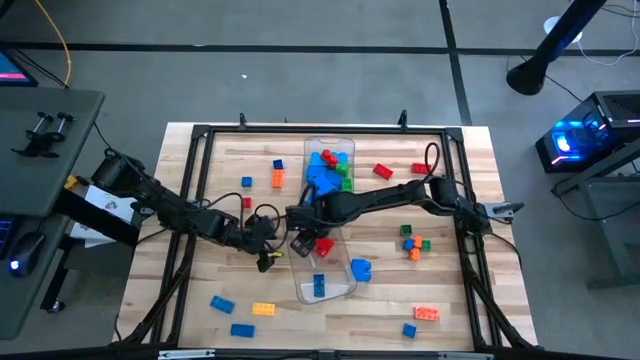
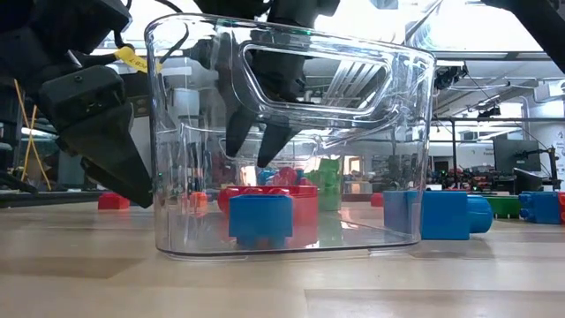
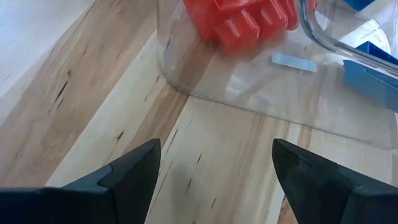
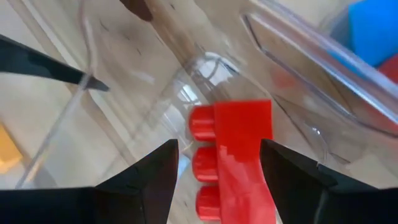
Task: Sort blocks by size
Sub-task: Put the large red game piece in the top transparent bin
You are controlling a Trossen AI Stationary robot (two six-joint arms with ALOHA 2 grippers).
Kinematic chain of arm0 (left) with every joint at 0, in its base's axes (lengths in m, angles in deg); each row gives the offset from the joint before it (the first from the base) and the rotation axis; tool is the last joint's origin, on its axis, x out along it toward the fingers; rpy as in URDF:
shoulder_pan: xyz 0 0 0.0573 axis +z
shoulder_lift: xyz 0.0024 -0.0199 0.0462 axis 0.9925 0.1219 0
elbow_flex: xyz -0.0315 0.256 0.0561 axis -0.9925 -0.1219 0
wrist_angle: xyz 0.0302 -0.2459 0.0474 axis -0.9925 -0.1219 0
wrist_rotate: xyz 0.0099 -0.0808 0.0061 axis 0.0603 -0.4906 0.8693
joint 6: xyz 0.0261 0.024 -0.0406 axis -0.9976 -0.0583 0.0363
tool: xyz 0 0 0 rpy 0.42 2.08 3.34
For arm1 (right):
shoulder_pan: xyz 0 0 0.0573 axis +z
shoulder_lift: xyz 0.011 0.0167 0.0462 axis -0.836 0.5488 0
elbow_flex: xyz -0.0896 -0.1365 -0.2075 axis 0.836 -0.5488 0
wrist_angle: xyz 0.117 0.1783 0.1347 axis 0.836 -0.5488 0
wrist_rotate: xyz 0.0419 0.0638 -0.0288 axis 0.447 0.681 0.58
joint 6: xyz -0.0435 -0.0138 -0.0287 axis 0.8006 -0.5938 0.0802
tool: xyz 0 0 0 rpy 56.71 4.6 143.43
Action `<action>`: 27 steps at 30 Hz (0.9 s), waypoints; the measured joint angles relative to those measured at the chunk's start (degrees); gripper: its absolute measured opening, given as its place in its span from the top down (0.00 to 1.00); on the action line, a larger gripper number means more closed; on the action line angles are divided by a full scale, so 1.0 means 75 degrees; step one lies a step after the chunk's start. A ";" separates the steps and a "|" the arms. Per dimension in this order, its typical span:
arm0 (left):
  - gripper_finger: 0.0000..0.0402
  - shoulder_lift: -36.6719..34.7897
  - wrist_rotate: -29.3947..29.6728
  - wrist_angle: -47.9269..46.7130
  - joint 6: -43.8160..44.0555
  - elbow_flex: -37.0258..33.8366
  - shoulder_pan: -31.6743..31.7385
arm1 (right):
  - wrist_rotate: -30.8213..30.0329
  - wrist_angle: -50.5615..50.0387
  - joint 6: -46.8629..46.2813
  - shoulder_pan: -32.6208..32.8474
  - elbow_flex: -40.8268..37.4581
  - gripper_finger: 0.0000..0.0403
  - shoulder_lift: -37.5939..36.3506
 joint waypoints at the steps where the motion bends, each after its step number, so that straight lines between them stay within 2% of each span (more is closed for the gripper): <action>1: 0.27 0.0000 0.0000 0.0000 0.0000 0.0000 0.0000 | -0.0006 0.0072 0.0008 -0.0008 0.0000 0.45 0.0000; 4: 0.27 0.0000 0.0000 -0.0002 0.0103 0.0000 -0.0003 | 0.0003 0.0062 0.0076 -0.0009 0.0000 0.45 0.0000; 7: 0.27 0.0000 0.0001 0.0006 0.0294 0.0000 -0.0003 | 0.0021 0.0041 0.0192 -0.0009 0.0000 0.40 0.0000; 10: 0.27 0.0000 0.0002 0.0004 0.0401 0.0000 -0.0003 | 0.0202 -0.0076 0.0333 -0.0009 0.0000 0.29 0.0000; 14: 0.27 0.0000 0.0000 0.0003 0.0403 0.0000 -0.0003 | 0.0028 -0.0138 0.0402 0.0032 0.0000 0.13 0.0006; 17: 0.27 0.0000 -0.0009 0.0003 0.0412 0.0000 -0.0003 | 0.0067 -0.0043 0.0402 0.0053 0.0000 0.05 0.0006; 20: 0.27 0.0000 -0.0017 -0.0006 0.0548 0.0000 -0.0001 | 0.0724 -0.0162 0.0370 0.0053 0.0000 0.03 0.0009; 22: 0.27 0.0000 -0.0023 -0.0003 0.0613 0.0000 -0.0003 | 0.0705 -0.0056 0.0238 0.0099 0.0000 0.02 0.0015; 27: 0.27 0.0000 -0.0026 -0.0009 0.0781 0.0000 -0.0003 | -0.0224 0.0012 0.0872 0.0254 0.0000 0.02 0.0017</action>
